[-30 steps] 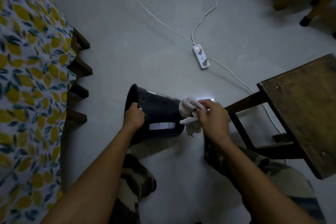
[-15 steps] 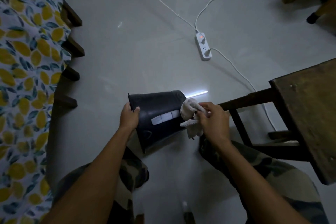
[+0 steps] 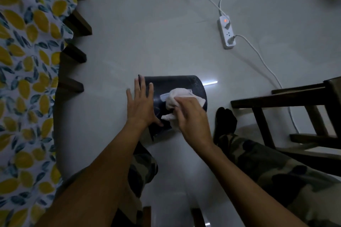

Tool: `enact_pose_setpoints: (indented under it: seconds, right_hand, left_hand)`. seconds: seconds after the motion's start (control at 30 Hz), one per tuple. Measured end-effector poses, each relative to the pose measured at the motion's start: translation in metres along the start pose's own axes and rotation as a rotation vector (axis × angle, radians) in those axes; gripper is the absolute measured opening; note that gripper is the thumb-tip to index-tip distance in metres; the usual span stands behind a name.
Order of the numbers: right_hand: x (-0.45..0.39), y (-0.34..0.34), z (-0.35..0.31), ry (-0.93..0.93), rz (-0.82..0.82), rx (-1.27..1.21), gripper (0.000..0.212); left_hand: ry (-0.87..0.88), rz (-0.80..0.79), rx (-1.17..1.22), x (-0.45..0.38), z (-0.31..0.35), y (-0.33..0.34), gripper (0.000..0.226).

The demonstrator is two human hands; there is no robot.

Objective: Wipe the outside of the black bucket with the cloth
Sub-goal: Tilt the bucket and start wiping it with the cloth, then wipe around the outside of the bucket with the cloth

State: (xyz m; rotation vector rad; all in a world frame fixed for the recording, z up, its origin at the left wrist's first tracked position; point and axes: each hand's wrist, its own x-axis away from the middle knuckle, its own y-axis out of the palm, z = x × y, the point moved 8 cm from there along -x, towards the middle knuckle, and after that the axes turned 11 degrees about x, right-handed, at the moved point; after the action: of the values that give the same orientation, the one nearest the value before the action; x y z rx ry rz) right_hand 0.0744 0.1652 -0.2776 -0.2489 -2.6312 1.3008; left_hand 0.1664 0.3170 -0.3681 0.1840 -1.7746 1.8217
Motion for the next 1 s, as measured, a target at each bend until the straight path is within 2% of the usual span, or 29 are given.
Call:
enact_pose_setpoints:
  seconds: [0.1,0.17,0.33,0.47,0.57,0.7,0.77,0.9,0.93,1.0]
  right_hand:
    - [-0.006,0.061,0.001,-0.189,-0.16,0.264,0.045]
    - [-0.011,0.092,0.005,-0.251,-0.245,0.412,0.055]
    - [-0.03,0.127,0.018,-0.292,-0.245,0.519,0.063]
    - [-0.052,0.135,0.022,-0.316,-0.25,0.531,0.059]
    - [-0.078,0.128,0.028,-0.258,-0.229,0.511,0.055]
    - [-0.118,0.105,0.074,0.081,-0.177,0.444,0.053]
    - [-0.12,0.094,0.091,0.15,-0.129,0.444,0.051]
    - [-0.074,0.087,0.094,0.148,-0.034,0.445,0.053]
    - [-0.056,0.093,0.089,0.112,-0.046,0.464,0.055]
    - [-0.023,0.115,0.067,-0.072,-0.136,0.539,0.06]
  left_hand:
    - [0.07,0.002,-0.122,-0.009,0.002,-0.001,0.155]
    - [0.1,-0.004,-0.152,-0.013,0.001,0.0,0.149]
    - [0.116,-0.002,-0.236,-0.01,0.001,0.009,0.145]
    - [0.122,-0.042,-0.138,-0.012,0.0,0.011,0.151]
    - [0.139,-0.044,-0.106,-0.014,-0.003,0.01,0.158]
    - [0.122,-0.063,-0.073,-0.015,-0.004,0.011,0.164]
    - [0.123,-0.064,-0.055,-0.016,-0.003,0.011,0.164]
    - [0.11,-0.063,0.012,-0.018,-0.004,0.015,0.165]
    - [0.113,-0.065,0.014,-0.018,-0.004,0.016,0.164]
    - [0.123,-0.066,0.009,-0.017,-0.004,0.018,0.164]
